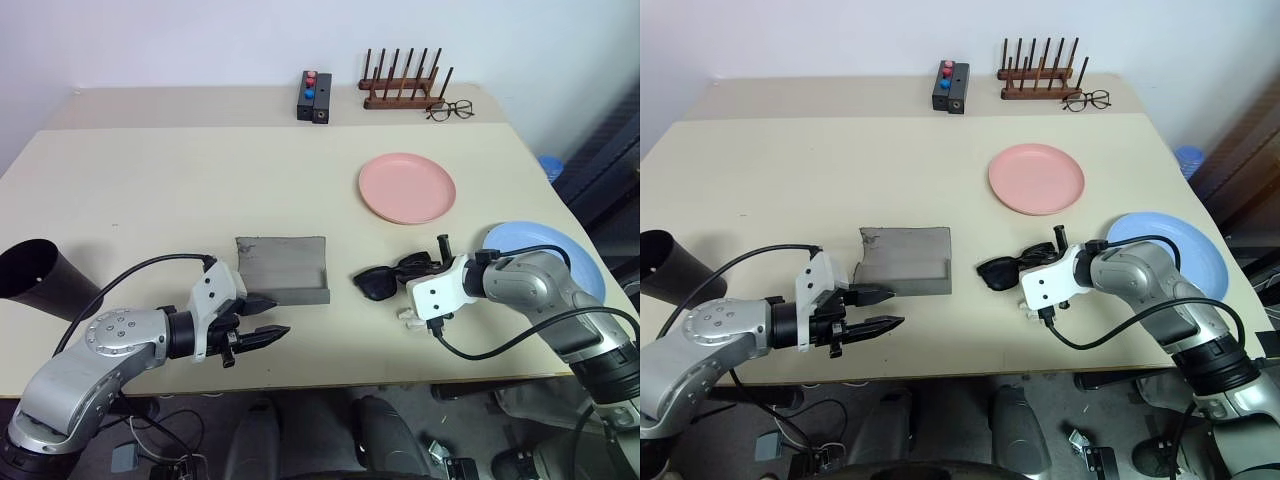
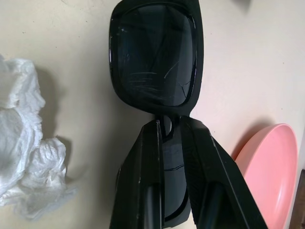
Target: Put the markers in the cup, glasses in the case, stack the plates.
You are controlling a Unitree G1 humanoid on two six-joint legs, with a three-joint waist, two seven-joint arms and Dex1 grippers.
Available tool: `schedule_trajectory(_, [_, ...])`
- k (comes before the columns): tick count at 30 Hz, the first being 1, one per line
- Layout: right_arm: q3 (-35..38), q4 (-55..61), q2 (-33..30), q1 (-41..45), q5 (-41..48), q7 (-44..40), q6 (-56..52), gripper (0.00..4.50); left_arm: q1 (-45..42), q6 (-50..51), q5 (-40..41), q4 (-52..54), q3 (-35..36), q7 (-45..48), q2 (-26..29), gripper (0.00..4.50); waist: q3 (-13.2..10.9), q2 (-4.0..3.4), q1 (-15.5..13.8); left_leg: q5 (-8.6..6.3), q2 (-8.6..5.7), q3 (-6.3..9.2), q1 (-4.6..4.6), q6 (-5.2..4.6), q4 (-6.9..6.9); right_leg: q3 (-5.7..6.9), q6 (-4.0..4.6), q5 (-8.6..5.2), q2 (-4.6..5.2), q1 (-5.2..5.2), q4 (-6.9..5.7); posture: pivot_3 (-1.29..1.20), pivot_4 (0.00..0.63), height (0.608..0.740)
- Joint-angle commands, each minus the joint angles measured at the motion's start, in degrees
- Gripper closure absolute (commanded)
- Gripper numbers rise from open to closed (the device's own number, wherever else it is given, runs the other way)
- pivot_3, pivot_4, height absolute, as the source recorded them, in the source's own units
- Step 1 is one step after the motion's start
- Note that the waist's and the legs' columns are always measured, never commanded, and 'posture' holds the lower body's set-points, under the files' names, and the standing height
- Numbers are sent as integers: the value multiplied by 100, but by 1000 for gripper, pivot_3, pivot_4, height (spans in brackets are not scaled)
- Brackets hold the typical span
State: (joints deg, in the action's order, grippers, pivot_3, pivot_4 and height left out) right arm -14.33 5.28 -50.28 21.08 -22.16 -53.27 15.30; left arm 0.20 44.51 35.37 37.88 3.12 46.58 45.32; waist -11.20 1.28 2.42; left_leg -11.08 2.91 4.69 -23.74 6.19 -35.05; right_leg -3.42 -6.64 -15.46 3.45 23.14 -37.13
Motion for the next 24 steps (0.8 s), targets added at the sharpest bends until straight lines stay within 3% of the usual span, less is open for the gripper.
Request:
schedule_trajectory(1, [60,88,22,101,-15,94,48,2629,6,-58,83,198,67,-23,29,2075,0,0,0,0,0,0,0,0,0,0,0,0,0,0,0,0,150,740])
schedule_trajectory(3, [67,83,14,111,-48,140,104,1702,11,-54,98,208,62,-37,42,2075,0,0,1,0,0,0,0,0,0,0,0,0,0,0,0,0,150,740])
schedule_trajectory(24, [-233,-174,117,411,81,-464,-178,1702,-54,-48,82,201,5,-78,51,2075,0,0,3,0,0,0,0,0,1,0,0,0,0,1,1,0,150,740])
